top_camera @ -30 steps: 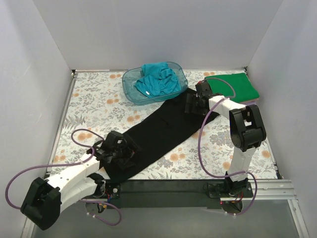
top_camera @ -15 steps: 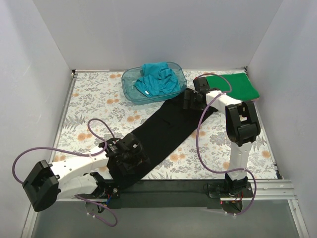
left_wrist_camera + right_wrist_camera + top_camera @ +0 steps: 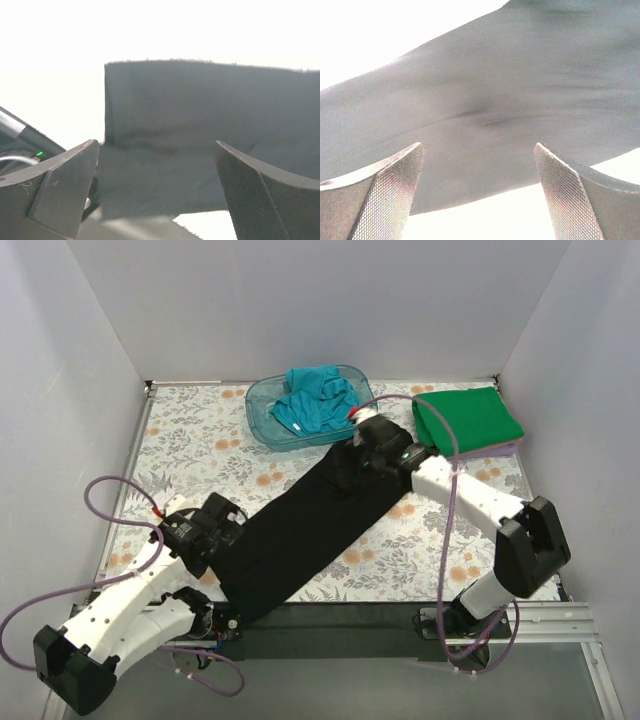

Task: Fold and stack the t-shirts
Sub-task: Fold the tshirt

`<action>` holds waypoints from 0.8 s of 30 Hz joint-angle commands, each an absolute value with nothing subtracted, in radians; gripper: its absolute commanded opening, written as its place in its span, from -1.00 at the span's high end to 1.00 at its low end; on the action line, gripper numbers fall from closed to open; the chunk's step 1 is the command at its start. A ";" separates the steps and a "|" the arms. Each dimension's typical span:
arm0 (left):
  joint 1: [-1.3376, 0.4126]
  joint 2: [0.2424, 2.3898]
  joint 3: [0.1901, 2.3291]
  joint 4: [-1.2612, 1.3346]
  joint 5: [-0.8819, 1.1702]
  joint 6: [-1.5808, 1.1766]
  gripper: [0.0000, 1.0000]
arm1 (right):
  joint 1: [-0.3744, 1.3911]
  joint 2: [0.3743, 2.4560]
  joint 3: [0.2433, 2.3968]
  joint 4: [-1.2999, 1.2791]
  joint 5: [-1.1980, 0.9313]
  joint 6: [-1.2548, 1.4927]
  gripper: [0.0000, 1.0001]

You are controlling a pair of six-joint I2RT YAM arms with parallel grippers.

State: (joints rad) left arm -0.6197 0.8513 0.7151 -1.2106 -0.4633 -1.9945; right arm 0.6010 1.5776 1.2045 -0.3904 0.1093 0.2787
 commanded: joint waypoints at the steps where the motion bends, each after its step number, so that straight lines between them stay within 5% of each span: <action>1: -0.424 0.867 0.719 -1.051 -0.481 -2.141 -0.96 | 0.904 1.510 1.132 -0.359 0.205 0.320 -0.96; 6: -0.093 1.076 0.689 -0.858 -0.218 -1.829 -0.96 | 1.266 1.546 1.124 -0.260 0.296 0.353 -0.96; 12: 0.037 1.186 0.574 -0.737 -0.046 -1.756 -0.77 | 1.526 1.739 1.195 -0.123 0.374 0.221 -0.93; 24: 0.040 1.160 0.489 -0.697 -0.043 -1.784 -0.60 | 1.586 1.914 1.269 0.043 0.265 0.042 -0.87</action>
State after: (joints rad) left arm 0.0402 1.1114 0.5377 -0.7521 -0.0963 -1.7775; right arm 1.5909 1.9354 1.2621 -0.0647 0.2741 0.1318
